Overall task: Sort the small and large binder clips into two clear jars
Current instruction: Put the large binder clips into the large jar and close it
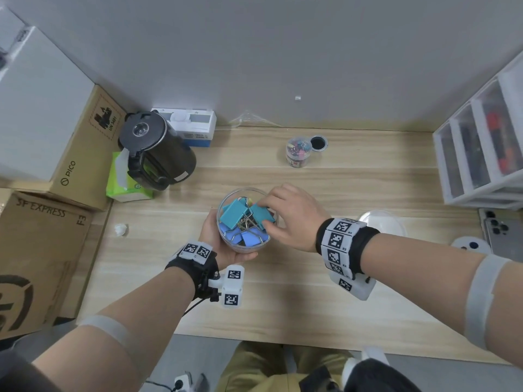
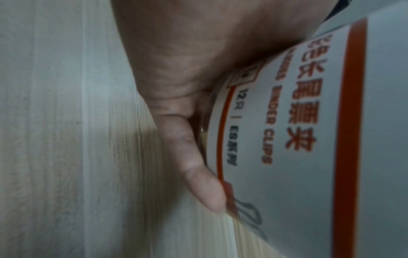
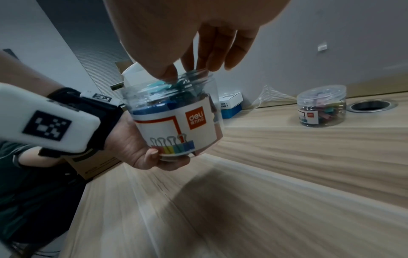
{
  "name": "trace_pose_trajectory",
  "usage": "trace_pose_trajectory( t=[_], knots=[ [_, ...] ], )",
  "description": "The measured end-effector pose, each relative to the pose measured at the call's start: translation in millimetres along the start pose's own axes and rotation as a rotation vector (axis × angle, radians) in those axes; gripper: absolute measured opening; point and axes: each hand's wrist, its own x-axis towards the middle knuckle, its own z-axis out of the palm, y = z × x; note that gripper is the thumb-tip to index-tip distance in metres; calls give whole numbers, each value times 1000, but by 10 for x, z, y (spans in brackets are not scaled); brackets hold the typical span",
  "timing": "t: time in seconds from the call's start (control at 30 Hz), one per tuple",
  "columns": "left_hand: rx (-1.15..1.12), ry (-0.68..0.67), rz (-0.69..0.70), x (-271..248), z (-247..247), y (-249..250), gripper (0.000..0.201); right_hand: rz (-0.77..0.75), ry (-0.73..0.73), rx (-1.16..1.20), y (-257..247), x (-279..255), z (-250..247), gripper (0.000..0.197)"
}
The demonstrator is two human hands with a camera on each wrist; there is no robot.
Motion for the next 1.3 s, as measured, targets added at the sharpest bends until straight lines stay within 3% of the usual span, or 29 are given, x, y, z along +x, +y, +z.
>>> trace_pose_trajectory(
  t=[0.13,0.27,0.33,0.47,0.53,0.6,0.73,0.8,0.9,1.03,1.17,1.3],
  knots=[
    [24,27,2,16,63,3,64,69,68,88,39,-121,-51,38],
    [30,32,9,51,146,-15,62,356,118,87,400,-302,-107,38],
    [40,25,5,59,217,-31,62,567,42,-51,713,-442,-124,48],
    [21,8,-7,58,364,-62,69,1024,-252,-320,1167,-810,-171,80],
    [31,35,-11,98,442,-87,70,1181,-347,-311,1289,-977,-158,81],
    [52,130,26,133,510,-94,57,1246,-398,-281,1363,-1092,-115,77],
    [93,40,-29,194,597,-84,70,1213,-440,-293,1366,-1154,-89,78],
    [88,69,-8,245,616,-76,61,1135,-426,-268,1333,-1098,-145,90],
    [71,53,-15,300,626,-67,61,983,-290,41,1208,-860,-305,113],
    [34,56,2,314,623,-65,55,701,-97,333,848,-359,-514,117],
    [-11,37,17,296,586,-60,60,379,-245,251,393,-47,-527,118],
    [-128,16,26,279,553,-15,62,243,-384,-6,89,83,-362,118]
  ],
)
